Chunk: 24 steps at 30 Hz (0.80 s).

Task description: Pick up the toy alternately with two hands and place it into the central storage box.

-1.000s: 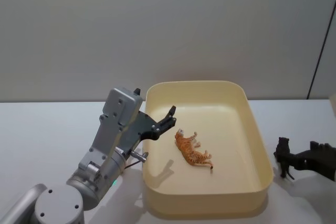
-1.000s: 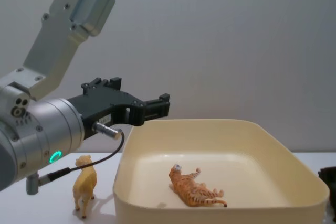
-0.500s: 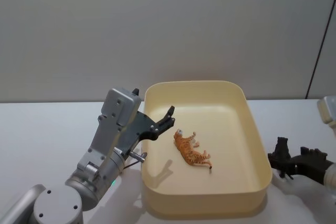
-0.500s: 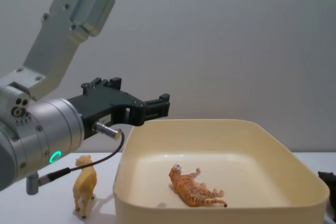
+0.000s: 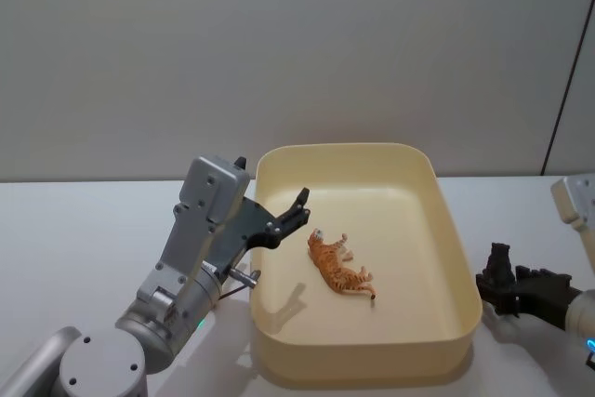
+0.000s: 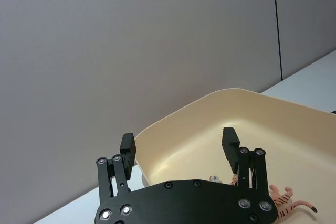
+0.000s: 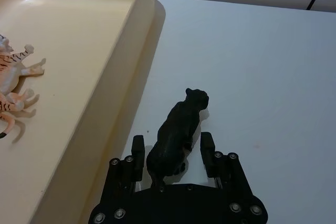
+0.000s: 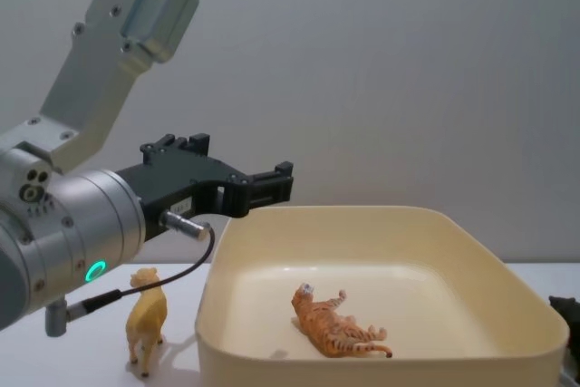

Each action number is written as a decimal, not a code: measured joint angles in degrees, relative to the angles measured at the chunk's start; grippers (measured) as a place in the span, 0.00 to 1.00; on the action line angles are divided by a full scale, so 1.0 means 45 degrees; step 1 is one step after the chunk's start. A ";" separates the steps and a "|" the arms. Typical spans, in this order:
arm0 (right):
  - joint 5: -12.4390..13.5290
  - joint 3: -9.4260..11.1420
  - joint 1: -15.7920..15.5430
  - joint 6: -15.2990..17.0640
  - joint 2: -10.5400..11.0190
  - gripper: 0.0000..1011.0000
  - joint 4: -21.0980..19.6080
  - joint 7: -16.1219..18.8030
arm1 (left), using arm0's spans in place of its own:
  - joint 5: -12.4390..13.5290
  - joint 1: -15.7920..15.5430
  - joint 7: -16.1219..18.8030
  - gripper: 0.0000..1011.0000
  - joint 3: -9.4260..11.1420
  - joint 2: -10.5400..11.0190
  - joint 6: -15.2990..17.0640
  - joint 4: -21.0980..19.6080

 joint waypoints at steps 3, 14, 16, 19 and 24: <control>-0.0021 -0.0016 0.0016 -0.0012 -0.0010 0.58 0.0035 0.0019 | 0.0000 0.0000 0.0000 0.99 0.0000 0.0000 0.0000 0.0000; -0.0017 -0.0029 0.0033 -0.0368 -0.0067 0.33 0.0031 0.0038 | 0.0000 0.0000 0.0000 0.99 0.0000 0.0000 0.0000 0.0000; -0.0009 -0.0027 0.0051 -0.0542 -0.0093 0.33 0.0009 0.0002 | 0.0000 0.0000 0.0000 0.99 0.0000 0.0000 0.0000 0.0000; 0.0010 -0.0009 0.0108 -0.0834 -0.0142 0.33 -0.0032 -0.0109 | 0.0000 0.0000 0.0000 0.99 0.0000 0.0000 0.0000 0.0000; 0.0050 0.0031 0.0239 -0.1313 -0.0222 0.33 -0.0114 -0.0290 | 0.0000 0.0000 0.0000 0.99 0.0000 0.0000 0.0000 0.0000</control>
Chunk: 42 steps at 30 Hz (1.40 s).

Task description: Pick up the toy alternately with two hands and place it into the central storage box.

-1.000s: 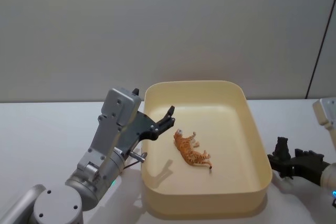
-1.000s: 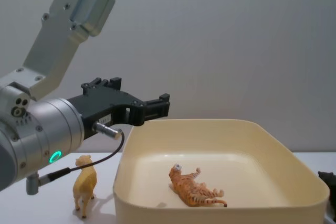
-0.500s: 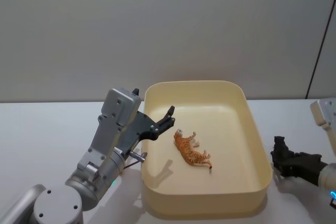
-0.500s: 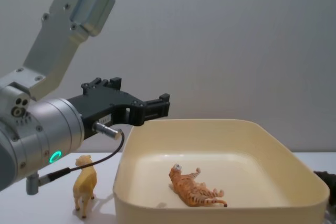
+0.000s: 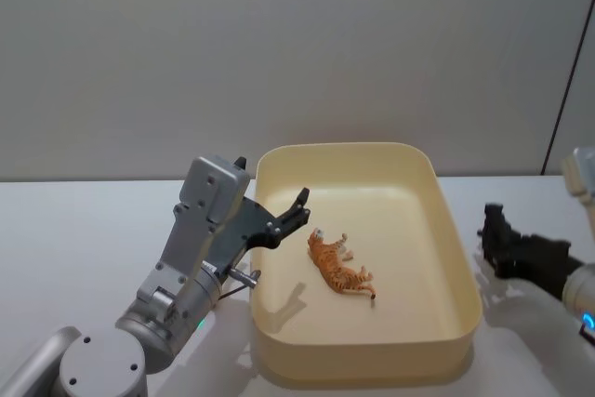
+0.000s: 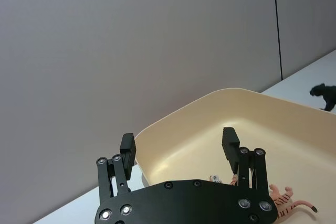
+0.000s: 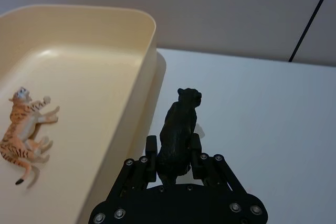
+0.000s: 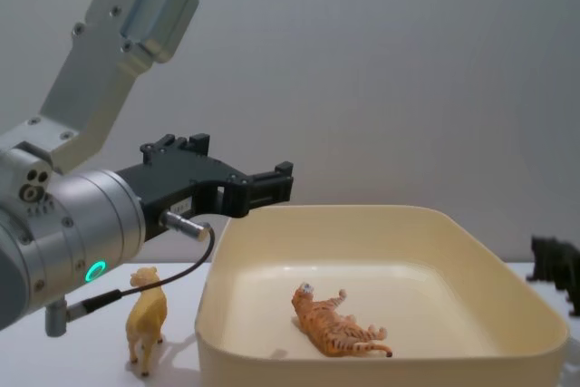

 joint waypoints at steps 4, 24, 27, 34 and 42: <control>0.0033 0.0042 0.0211 -0.0418 -0.0086 0.33 -0.0100 -0.0121 | -0.0001 0.0000 -0.0001 0.99 0.0000 0.0000 0.0000 0.0000; 0.0005 -0.0176 0.2299 -0.0534 -0.0647 0.33 0.0157 0.1372 | 0.0000 0.0000 0.0000 0.99 0.0000 0.0000 0.0000 0.0000; -0.0011 -0.0274 0.2624 -0.0216 -0.0752 0.33 0.0394 0.1782 | 0.0000 0.0000 0.0000 0.99 0.0001 0.0000 0.0000 0.0000; -0.0099 -0.0529 0.3333 0.0590 -0.0996 0.33 0.1049 0.2654 | 0.0000 0.0000 -0.0001 0.99 0.0001 0.0000 0.0001 0.0000; -0.0294 -0.0929 0.4176 0.1597 -0.1365 0.33 0.2138 0.3630 | -0.0001 0.0000 0.0000 0.99 0.0000 0.0000 0.0000 0.0000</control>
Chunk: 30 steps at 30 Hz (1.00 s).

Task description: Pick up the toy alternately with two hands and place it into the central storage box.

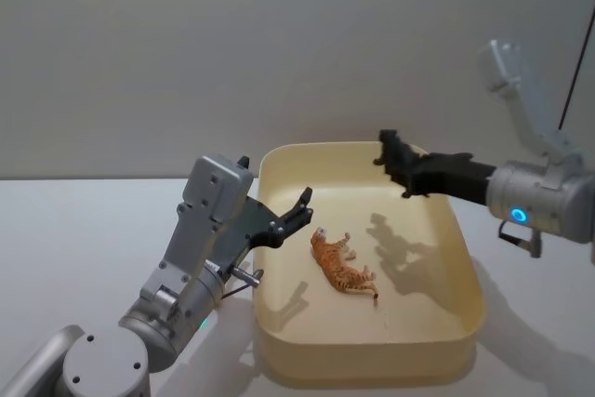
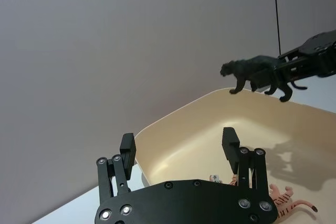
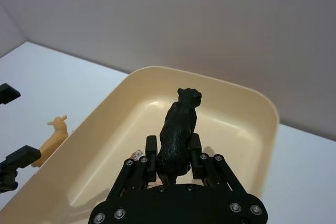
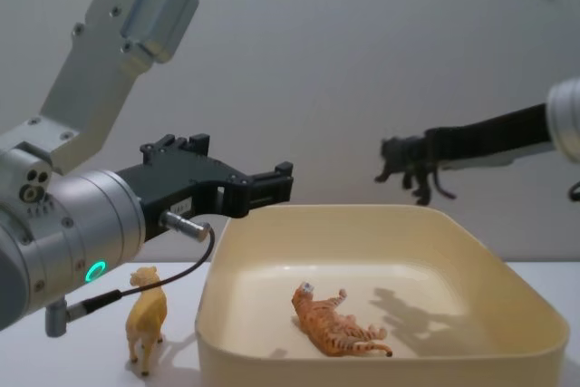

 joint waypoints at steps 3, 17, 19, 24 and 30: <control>-0.0446 -0.0686 0.1294 0.1220 -0.0616 0.99 0.1990 0.1430 | 0.0000 0.0000 0.0000 0.99 0.0000 0.0000 0.0000 0.0000; -0.0446 -0.0691 0.1307 0.1238 -0.0627 0.99 0.2015 0.1446 | 0.0000 0.0000 -0.0001 0.99 0.0000 0.0000 0.0000 0.0000; -0.0446 -0.0694 0.1307 0.1238 -0.0627 0.99 0.2016 0.1447 | 0.0001 0.0000 -0.0001 0.99 0.0000 0.0000 0.0000 -0.0001; -0.0391 -0.0719 0.1301 0.1142 -0.0637 0.99 0.2007 0.1441 | 0.0000 0.0000 -0.0001 0.99 0.0000 0.0000 0.0000 0.0000; -0.0280 -0.0731 0.1192 0.0724 -0.0628 0.99 0.1806 0.1336 | 0.0001 0.0000 0.0000 0.99 0.0000 0.0000 0.0000 -0.0001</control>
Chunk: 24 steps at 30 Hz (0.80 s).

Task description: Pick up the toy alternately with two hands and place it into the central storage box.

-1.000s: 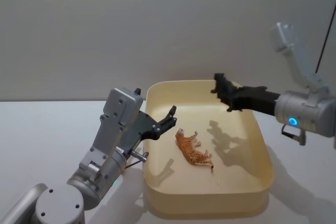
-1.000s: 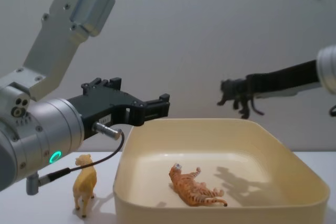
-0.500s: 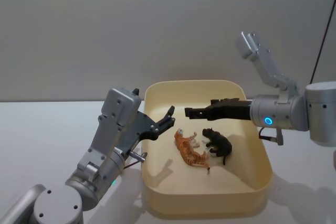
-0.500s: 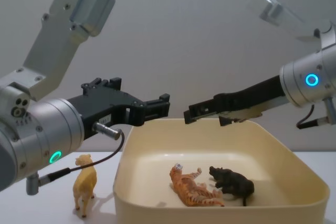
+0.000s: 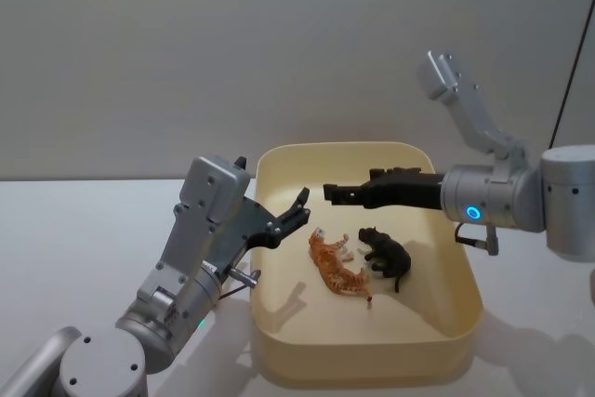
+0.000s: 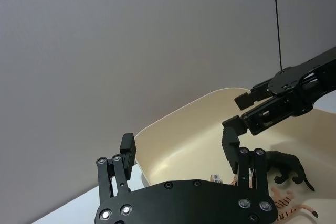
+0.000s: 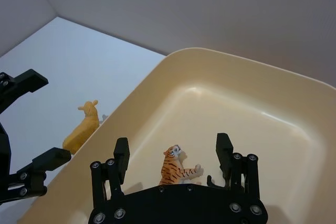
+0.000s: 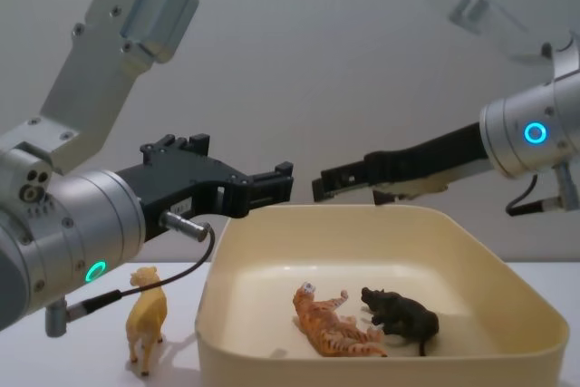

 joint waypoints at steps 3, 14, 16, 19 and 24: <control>0.0047 0.0011 -0.0081 -0.0285 0.0029 0.99 -0.0159 -0.0091 | 0.0000 0.0000 -0.0001 0.99 0.0000 0.0000 0.0000 0.0001; 0.0090 0.0240 -0.0490 -0.1386 0.0344 0.99 -0.0960 -0.0825 | 0.0000 0.0000 -0.0001 0.99 0.0000 0.0000 0.0000 0.0000; 0.0071 0.0302 -0.0592 -0.1508 0.0424 0.99 -0.1127 -0.1056 | 0.0000 0.0000 0.0000 0.99 0.0000 0.0000 0.0000 0.0000; 0.0045 0.0401 -0.0719 -0.1639 0.0549 0.99 -0.1363 -0.1393 | 0.0000 0.0000 0.0000 0.99 0.0000 0.0000 0.0000 0.0000; 0.0007 0.0573 -0.0955 -0.1774 0.0744 0.99 -0.1708 -0.1965 | 0.0000 0.0000 0.0000 0.99 0.0000 0.0000 0.0000 0.0000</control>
